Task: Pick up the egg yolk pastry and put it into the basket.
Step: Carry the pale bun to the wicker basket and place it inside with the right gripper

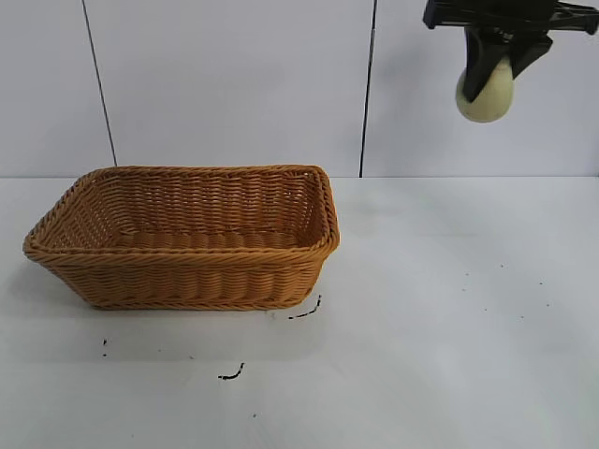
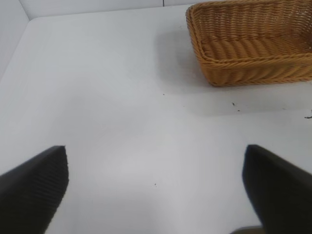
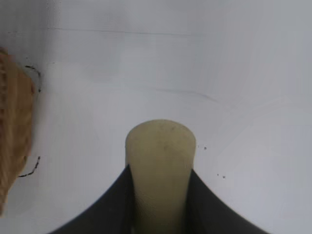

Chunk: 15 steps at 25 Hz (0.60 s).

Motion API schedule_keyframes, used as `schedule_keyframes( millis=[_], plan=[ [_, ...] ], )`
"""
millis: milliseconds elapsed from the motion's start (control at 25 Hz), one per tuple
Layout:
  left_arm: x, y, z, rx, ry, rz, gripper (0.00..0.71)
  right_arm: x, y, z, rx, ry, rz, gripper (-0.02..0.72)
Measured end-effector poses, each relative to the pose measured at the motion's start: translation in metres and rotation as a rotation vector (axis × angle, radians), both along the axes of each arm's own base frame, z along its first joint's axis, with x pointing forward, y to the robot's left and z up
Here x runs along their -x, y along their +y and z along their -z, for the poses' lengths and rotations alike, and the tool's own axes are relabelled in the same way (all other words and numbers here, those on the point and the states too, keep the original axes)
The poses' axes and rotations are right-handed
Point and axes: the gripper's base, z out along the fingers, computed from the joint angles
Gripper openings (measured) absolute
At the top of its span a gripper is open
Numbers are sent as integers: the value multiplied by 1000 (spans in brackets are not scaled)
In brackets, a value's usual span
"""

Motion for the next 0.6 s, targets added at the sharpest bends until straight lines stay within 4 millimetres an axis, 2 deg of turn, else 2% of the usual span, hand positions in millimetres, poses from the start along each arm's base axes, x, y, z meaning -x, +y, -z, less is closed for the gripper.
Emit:
schedule_keyframes(
  millis=[400,600],
  plan=[
    [0,0,0,0,0,0,697,27,115,-1,-32,-139,-260,161],
    [0,0,0,0,0,0,697,37,167,28,-49,-165,-366,161]
  ],
)
